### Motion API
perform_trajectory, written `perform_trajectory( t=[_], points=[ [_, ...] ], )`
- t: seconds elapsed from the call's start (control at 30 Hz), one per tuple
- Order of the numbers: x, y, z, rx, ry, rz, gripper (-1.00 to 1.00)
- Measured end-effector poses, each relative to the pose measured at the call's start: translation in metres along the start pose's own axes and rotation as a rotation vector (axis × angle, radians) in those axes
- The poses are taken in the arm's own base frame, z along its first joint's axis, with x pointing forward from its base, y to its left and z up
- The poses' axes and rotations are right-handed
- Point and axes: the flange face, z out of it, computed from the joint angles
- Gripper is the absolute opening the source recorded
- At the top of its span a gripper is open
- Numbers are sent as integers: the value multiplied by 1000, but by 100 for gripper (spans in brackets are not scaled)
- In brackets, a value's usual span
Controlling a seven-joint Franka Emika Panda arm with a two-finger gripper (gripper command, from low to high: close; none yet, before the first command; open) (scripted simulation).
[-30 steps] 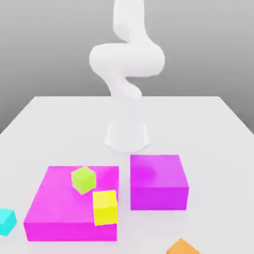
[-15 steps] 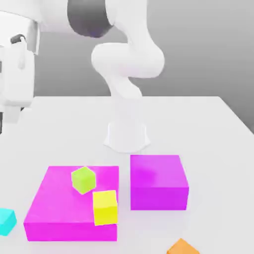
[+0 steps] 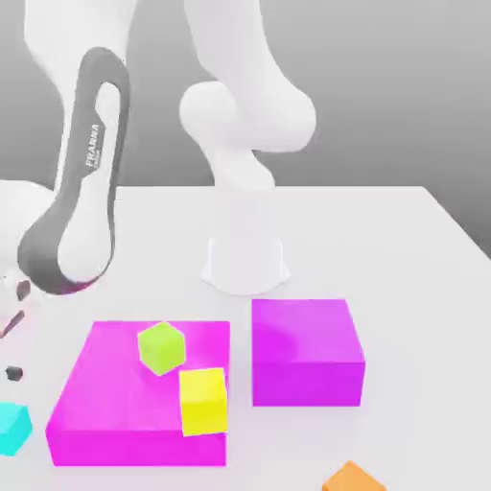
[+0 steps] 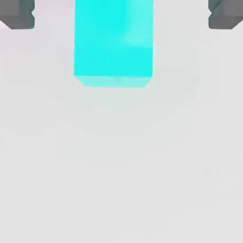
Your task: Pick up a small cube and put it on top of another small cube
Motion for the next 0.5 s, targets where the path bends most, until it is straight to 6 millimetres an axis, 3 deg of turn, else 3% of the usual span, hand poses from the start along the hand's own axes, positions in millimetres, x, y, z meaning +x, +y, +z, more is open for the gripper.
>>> perform_trajectory(
  t=[0.03, 0.27, 0.4, 0.5],
  points=[
    [0, 0, 8, 0, 0, 1, -100],
    [0, 0, 7, 1, 0, 2, -100],
    [0, 0, -40, 1, 0, 2, -100],
    [-37, 25, -76, -4, -21, -112, -100]
  ],
)
